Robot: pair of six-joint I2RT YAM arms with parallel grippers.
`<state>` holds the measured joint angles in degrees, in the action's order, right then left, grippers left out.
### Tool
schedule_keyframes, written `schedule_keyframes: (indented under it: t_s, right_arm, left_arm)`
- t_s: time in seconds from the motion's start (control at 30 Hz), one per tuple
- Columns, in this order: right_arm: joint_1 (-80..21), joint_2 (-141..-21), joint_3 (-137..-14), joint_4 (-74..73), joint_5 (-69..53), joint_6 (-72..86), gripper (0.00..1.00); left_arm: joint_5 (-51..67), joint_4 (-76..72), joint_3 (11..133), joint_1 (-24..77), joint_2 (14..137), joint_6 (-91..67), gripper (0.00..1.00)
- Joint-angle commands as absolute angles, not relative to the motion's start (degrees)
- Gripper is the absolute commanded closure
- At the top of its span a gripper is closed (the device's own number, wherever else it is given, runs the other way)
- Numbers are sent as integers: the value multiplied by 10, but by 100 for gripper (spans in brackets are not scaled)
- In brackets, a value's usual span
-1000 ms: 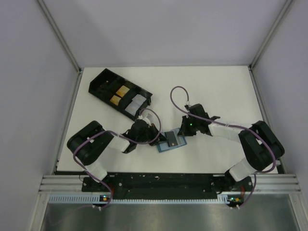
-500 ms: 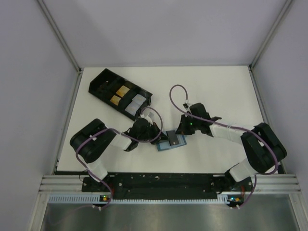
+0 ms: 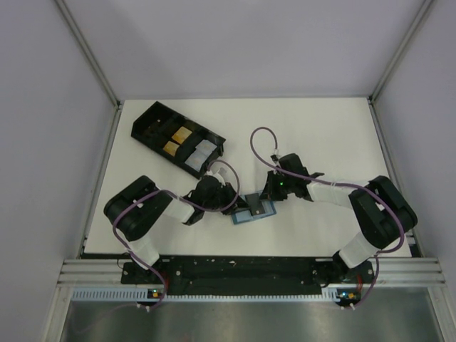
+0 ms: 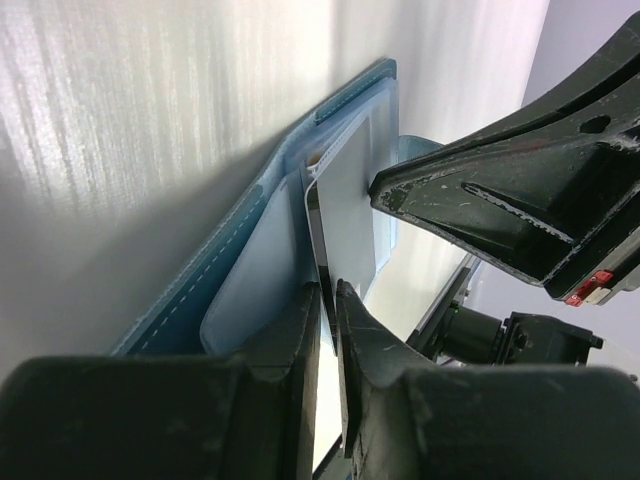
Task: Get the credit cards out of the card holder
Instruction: Remove the credit card from the card holder.
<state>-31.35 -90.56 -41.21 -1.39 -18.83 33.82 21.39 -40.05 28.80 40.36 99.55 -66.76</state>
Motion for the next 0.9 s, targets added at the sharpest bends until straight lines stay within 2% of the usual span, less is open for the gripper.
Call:
schedule_keyframes:
  t_s: [0.0, 0.2, 0.37, 0.87]
  right_arm:
    - [-314, -925, -397, -46, -134, 332, 100]
    - [-313, -925, -397, -48, -131, 332, 100]
    - [-312, -927, -397, -56, -120, 332, 100]
    - [-302, -957, -403, -98, -84, 339, 100]
  left_arm:
    - [214, -443, 277, 401, 991, -682, 82]
    - [217, -464, 269, 401, 992, -691, 83]
    - [218, -463, 266, 400, 991, -692, 100]
    - [204, -462, 228, 395, 982, -701, 100]
